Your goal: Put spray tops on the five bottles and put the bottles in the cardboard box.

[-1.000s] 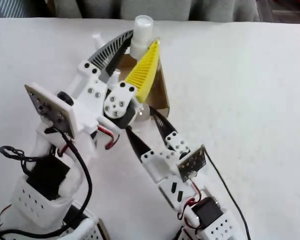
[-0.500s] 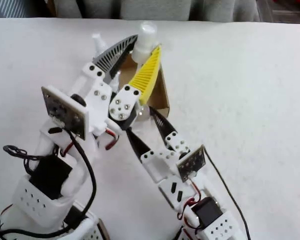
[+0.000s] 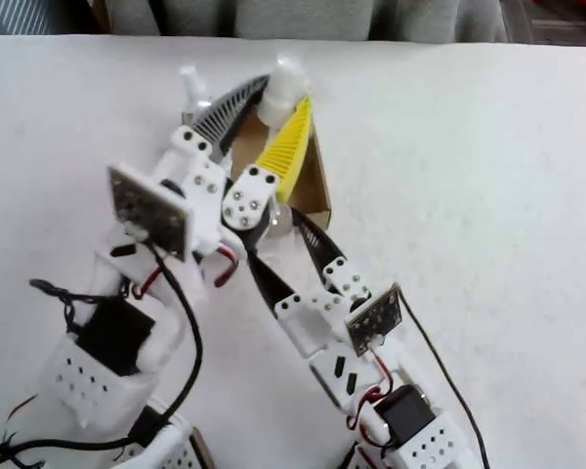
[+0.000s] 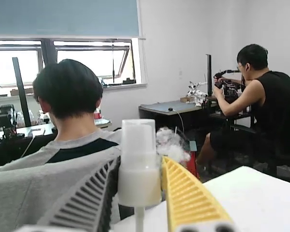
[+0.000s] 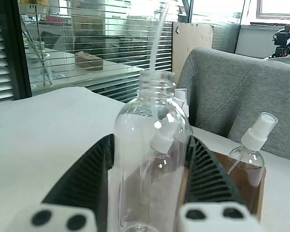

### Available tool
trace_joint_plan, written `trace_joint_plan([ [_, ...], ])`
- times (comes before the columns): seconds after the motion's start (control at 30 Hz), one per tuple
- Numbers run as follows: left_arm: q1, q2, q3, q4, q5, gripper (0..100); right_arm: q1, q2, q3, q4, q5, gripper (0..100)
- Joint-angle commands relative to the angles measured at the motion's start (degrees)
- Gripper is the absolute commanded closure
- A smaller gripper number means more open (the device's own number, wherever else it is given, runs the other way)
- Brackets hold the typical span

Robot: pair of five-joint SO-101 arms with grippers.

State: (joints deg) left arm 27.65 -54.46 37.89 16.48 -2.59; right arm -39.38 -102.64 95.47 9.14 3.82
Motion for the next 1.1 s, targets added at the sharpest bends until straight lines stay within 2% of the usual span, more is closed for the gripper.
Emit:
trace_joint_plan([
  [0.0, -0.4, -1.1, 1.0, -2.0, 6.2, 98, 0.1, -0.5, 1.3, 0.1, 0.6, 96.7],
  [0.27, -0.4, -2.7, 5.9, -0.2, 7.9, 98, 0.1, -0.5, 1.3, 0.1, 0.6, 96.7],
  [0.47, -0.4, -10.8, 14.7, -0.4, 7.8, 98, 0.3, -0.5, 1.3, 0.1, 0.6, 96.7],
  [0.67, -0.4, -18.3, 22.4, -0.4, 7.8, 98, 3.5, -0.5, 1.0, -0.3, 0.2, 96.7],
  [0.87, -0.4, -19.5, 24.4, -0.4, 7.8, 97, 3.3, -0.5, 1.0, -0.3, 0.2, 96.7],
  [0.93, -0.4, -19.6, 24.4, -0.4, 7.9, 93, 3.5, -0.5, 1.0, -0.3, 0.2, 96.7],
  [1.07, -0.6, -19.8, 24.4, 0.1, 8.2, 76, 3.5, -0.5, 1.0, -0.3, 0.2, 96.7],
])
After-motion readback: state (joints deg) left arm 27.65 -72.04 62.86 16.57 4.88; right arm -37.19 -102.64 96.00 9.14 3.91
